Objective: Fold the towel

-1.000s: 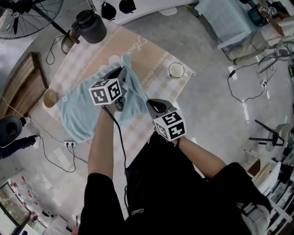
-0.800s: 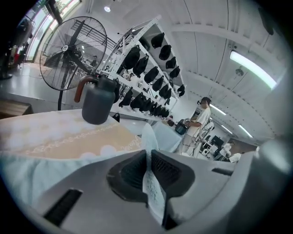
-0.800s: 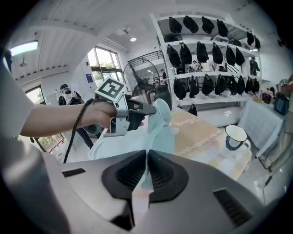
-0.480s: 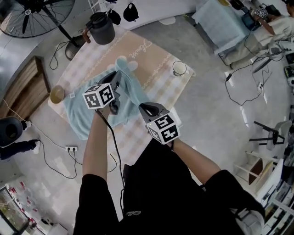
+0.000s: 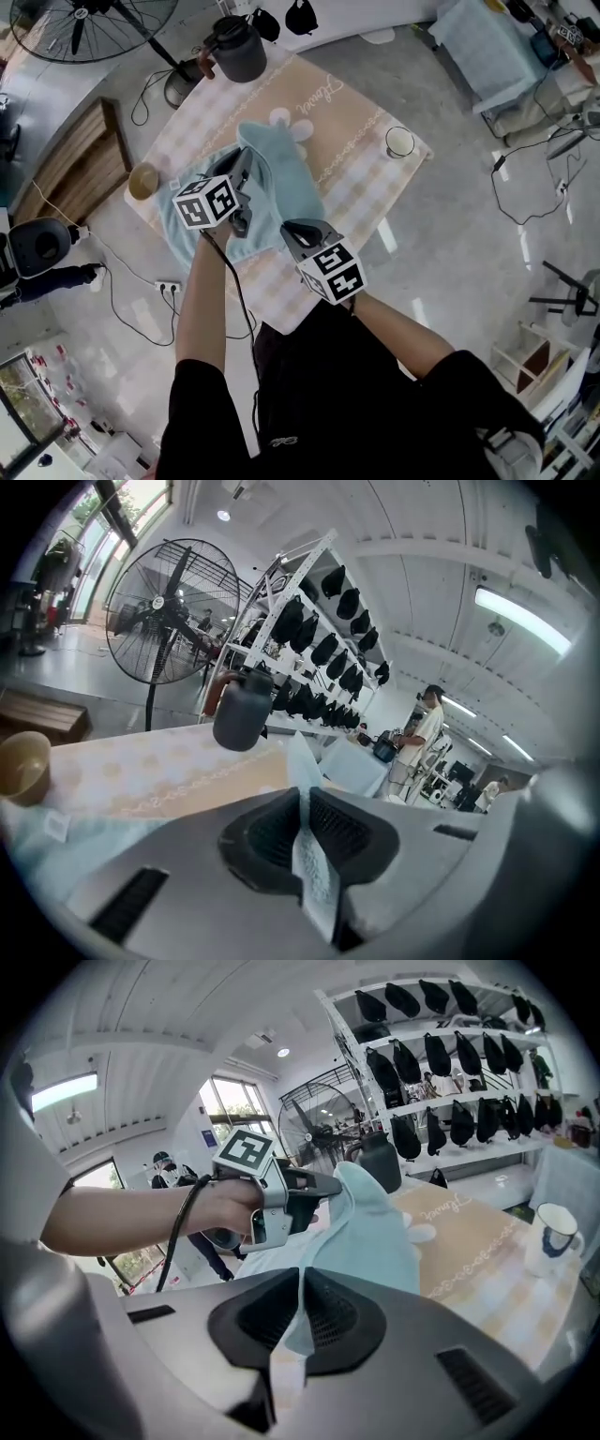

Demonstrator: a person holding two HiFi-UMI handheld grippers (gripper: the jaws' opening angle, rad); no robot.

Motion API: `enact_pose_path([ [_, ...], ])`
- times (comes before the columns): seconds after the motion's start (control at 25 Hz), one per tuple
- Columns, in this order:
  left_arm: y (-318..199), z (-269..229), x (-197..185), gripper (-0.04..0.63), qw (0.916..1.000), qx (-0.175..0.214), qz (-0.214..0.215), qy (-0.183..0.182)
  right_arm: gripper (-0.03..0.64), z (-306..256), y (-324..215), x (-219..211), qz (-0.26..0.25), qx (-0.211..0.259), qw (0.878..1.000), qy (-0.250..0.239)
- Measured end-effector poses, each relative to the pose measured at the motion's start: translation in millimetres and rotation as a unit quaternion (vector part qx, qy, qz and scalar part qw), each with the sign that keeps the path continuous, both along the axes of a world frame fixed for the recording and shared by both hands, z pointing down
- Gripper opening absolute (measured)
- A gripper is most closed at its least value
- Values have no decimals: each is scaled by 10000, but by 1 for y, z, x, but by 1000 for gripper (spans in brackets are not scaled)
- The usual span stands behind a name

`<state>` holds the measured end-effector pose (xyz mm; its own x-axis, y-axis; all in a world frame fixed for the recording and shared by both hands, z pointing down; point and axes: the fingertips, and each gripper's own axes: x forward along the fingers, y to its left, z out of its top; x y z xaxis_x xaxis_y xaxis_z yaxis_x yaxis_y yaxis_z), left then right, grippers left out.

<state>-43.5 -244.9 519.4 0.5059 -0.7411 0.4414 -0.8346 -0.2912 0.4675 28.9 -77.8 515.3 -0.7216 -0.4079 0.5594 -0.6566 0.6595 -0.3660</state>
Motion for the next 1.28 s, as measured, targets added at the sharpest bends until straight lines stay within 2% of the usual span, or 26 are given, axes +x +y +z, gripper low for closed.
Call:
enact_pose_path([
  [0.12, 0, -2, -21, 35, 9998, 152, 95, -122, 20, 4, 1, -27, -69, 20, 10000, -47],
  [0.2, -1, -4, -37, 35, 9997, 237, 85, -36, 20, 9, -1, -45, -69, 46, 10000, 35],
  [0.44, 19, 13, -91, 35, 9992, 132, 250, 287, 20, 24, 23, -106, 158, -37, 9996, 220],
  [0.68, 34, 34, -151, 35, 9988, -2, 310, 383, 20, 38, 40, -166, 130, -45, 9993, 341],
  [1.0, 49, 49, -213, 35, 9992, -45, 138, 365, 20, 50, 57, -224, -167, -74, 9987, 482],
  [1.28, 67, 60, -240, 35, 9994, -123, 237, 232, 20, 58, 78, -261, -561, -134, 9969, 542],
])
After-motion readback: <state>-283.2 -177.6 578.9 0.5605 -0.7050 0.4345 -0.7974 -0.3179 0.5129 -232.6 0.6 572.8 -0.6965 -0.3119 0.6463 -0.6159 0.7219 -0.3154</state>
